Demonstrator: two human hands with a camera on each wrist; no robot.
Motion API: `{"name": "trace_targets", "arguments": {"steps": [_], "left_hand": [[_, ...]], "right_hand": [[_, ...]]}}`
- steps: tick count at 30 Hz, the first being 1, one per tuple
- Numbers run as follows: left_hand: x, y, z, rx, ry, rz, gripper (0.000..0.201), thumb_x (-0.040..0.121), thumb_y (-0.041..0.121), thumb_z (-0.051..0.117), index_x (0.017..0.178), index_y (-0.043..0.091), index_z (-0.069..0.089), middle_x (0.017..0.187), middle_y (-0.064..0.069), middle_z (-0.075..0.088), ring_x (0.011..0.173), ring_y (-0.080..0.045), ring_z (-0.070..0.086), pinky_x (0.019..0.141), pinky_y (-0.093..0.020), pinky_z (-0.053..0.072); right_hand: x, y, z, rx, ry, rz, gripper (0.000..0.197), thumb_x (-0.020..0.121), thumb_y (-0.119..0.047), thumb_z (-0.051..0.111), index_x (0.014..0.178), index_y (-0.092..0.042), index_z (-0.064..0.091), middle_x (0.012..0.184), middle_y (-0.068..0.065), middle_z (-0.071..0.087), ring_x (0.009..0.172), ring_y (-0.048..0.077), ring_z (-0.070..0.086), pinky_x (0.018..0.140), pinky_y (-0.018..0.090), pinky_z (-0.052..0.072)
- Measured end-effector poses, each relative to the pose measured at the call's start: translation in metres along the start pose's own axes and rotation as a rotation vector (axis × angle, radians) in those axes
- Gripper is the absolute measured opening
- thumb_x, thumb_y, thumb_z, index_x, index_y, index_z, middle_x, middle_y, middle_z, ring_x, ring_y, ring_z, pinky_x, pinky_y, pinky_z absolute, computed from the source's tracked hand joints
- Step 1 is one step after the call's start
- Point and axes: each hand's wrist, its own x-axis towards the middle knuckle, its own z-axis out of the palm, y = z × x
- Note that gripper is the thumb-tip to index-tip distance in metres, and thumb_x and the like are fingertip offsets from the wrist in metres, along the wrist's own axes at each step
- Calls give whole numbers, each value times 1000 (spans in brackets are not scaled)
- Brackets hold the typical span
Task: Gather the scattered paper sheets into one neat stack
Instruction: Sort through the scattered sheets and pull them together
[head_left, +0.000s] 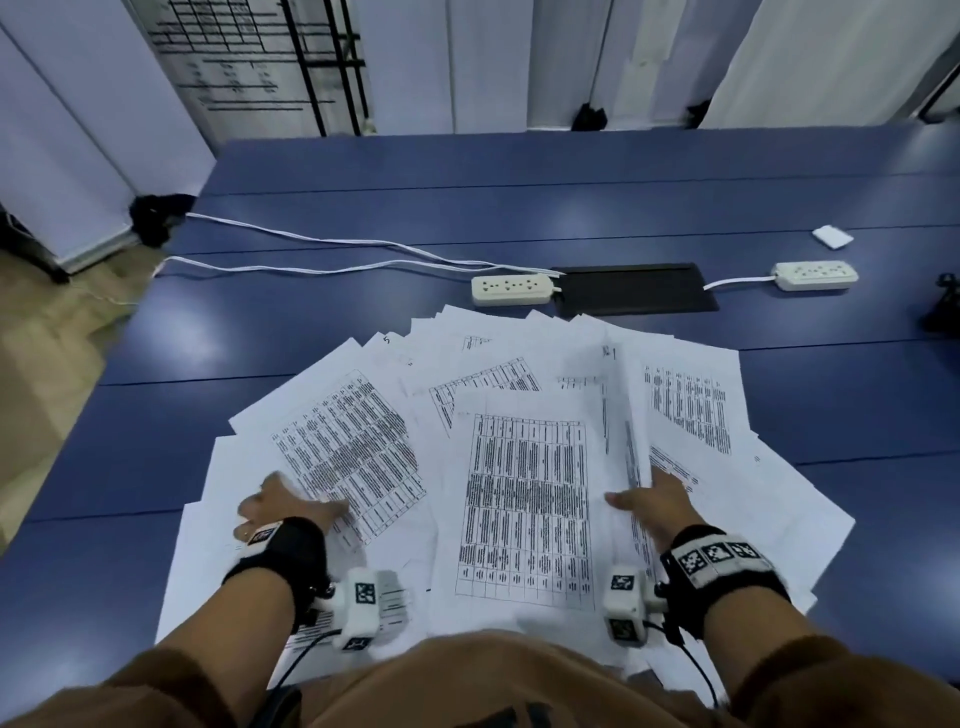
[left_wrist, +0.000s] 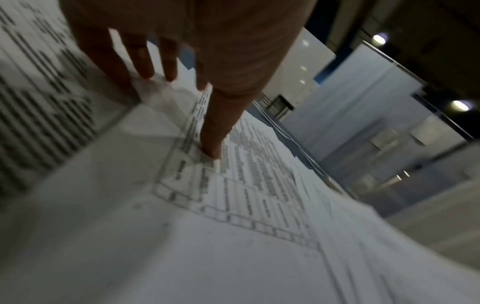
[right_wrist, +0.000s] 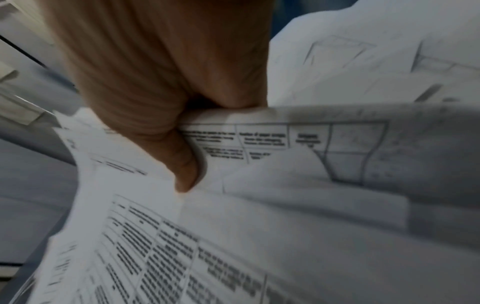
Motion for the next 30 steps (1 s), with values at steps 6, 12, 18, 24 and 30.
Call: {"name": "trace_targets", "arguments": {"steps": [6,12,18,24,30], "left_hand": [[13,-6,-4,46,-79,238,87,59,32,89,134,34,46,140,-10,35,128,-37,32,105,-40,28],[22,-3,-10,-164,-144,367,89,58,2,85,133,34,49,122,-11,54,112,-34,50,92,-41,47],[20,0,5,-418,-340,474,84,69,-23,51,125,39,49,94,-26,64,75,-27,57,59,-28,45],[8,16,-1,-453,-531,514,93,66,-27,56,142,23,39,104,-35,58,90,-46,61,76,-40,54],[26,10,-15,-361,-517,567,78,77,-19,47,143,22,37,144,-23,43,113,-19,50,88,-15,41]], "right_hand": [[1,3,-11,90,161,-17,54,83,4,68,133,2,48,125,19,59,110,32,56,102,44,42],[-17,-9,-8,178,82,20,52,88,-1,65,137,1,44,138,21,51,128,37,48,109,44,34],[-29,-26,20,127,36,-38,51,87,-5,66,134,1,47,125,13,58,120,34,53,104,43,37],[-34,-17,61,49,-52,32,88,78,-7,77,149,-3,25,152,18,36,137,37,38,114,52,29],[-34,1,61,-191,207,-79,69,76,-18,81,135,-4,47,135,17,54,124,33,51,107,43,40]]}}
